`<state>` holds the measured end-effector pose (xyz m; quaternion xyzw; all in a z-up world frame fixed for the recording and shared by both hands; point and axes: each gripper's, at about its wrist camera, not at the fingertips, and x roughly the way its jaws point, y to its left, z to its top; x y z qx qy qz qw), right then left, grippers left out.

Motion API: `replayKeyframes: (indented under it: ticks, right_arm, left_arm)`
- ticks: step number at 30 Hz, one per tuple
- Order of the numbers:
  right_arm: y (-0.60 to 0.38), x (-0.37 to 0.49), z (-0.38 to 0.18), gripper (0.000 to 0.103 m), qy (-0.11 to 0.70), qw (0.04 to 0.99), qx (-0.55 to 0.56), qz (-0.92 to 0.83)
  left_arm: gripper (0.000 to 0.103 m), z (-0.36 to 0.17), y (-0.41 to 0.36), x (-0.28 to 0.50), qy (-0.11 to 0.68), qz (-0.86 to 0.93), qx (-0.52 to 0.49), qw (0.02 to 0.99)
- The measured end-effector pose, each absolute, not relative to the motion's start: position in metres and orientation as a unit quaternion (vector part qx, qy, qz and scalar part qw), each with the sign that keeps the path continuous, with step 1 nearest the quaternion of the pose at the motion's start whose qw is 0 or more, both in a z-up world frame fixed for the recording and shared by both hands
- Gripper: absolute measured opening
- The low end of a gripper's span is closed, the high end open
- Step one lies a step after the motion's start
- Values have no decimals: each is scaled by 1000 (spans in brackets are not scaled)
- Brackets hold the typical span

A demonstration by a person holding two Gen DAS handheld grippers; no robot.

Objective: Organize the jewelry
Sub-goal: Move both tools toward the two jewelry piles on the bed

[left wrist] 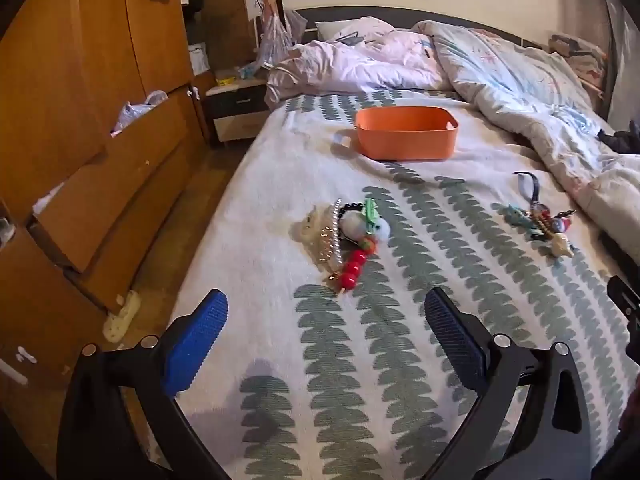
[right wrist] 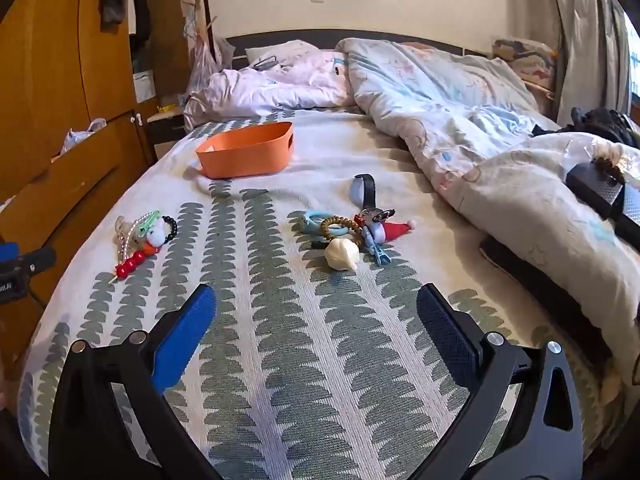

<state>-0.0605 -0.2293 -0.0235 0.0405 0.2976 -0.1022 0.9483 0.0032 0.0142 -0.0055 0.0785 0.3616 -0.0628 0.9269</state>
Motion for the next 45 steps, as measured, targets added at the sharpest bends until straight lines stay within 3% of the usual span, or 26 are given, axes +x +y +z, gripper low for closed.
replayKeyframes:
  ticks: [29, 43, 45]
  right_arm:
    - [-232, -63, -19, 98, 290, 950, 36, -108]
    - [-243, -53, -27, 98, 314, 945, 48, -72]
    - [-243, -48, -32, 93, 326, 941, 45, -73]
  left_arm:
    - [98, -4, 12, 7, 352, -43, 106, 929]
    - [98, -21, 45, 46, 378, -25, 75, 922]
    - [98, -27, 42, 50, 383, -30, 79, 920]
